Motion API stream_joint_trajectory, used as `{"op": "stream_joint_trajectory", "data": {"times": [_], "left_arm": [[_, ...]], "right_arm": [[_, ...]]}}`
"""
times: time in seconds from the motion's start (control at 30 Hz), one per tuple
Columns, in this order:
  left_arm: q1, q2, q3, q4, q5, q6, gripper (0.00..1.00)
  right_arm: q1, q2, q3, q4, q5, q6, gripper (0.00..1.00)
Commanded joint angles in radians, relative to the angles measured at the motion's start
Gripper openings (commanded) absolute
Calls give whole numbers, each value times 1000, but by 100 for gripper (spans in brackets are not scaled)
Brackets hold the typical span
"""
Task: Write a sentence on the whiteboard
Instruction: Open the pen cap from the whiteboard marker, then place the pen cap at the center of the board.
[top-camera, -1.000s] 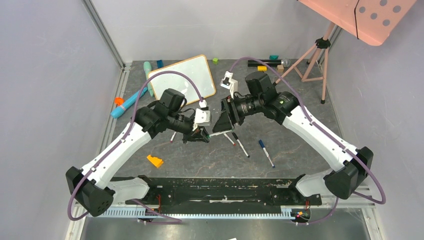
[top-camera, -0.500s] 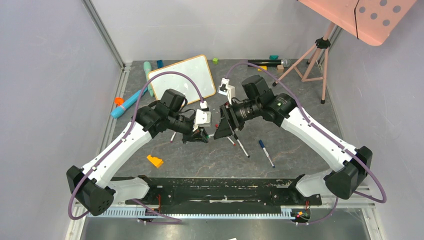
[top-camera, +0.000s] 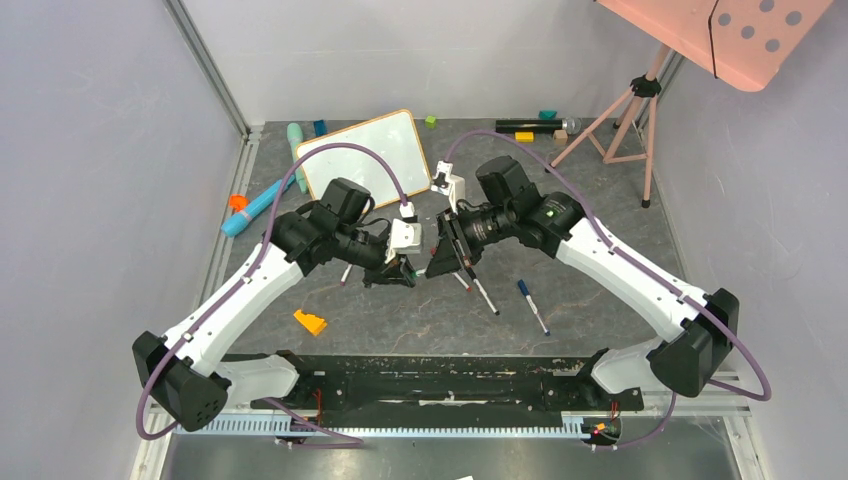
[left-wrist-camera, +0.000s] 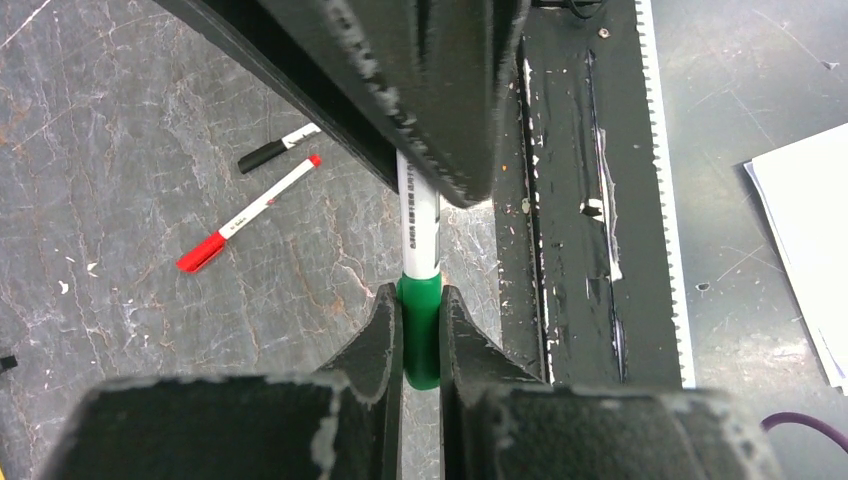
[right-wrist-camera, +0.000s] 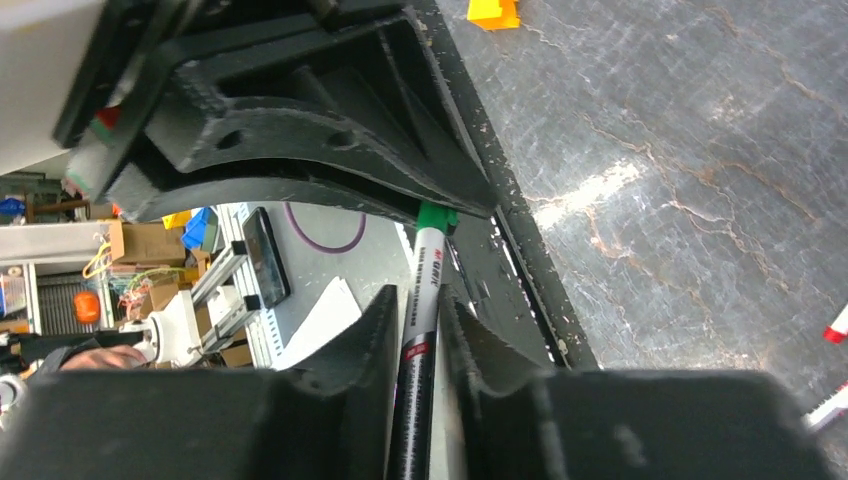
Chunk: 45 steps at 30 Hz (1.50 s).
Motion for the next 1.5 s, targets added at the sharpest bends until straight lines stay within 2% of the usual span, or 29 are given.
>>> {"op": "stream_joint_trajectory", "data": {"times": [0.0,0.07,0.1,0.43,0.57,0.7,0.83,0.97,1.07,1.1,1.27,1.47], "left_arm": [[-4,-10,32,12,-11,26,2],[-4,-9,32,12,-13,22,2],[-4,-12,30,11,-12,25,2],[-4,-42,-45,-19,-108,152,2],[-2,-22,-85,-56,-192,201,2],[-2,-49,-142,6,-197,172,2],[-1,-47,-150,18,-204,134,2],[-1,-36,-159,149,-226,-62,2],[-1,0,-172,335,-434,-467,2],[-1,21,-164,349,-499,-580,2],[-1,234,-60,256,-575,-824,2],[-1,456,48,210,-556,-951,2]], "right_arm": [[8,2,1,61,-26,21,13],[8,2,0,60,-25,20,1],[9,0,0,60,-22,20,0],[-9,-16,41,-62,-6,-73,0],[-92,-29,88,-203,-11,-171,0],[-201,-88,31,-227,-38,-191,0],[-209,-108,1,-219,-39,-188,0],[-216,-111,20,-197,84,-167,0],[-220,-124,13,-156,222,-115,0],[-222,-132,5,-137,261,-97,0],[-227,-190,-37,-80,488,-34,0],[-231,-309,-106,3,735,35,0]]}}
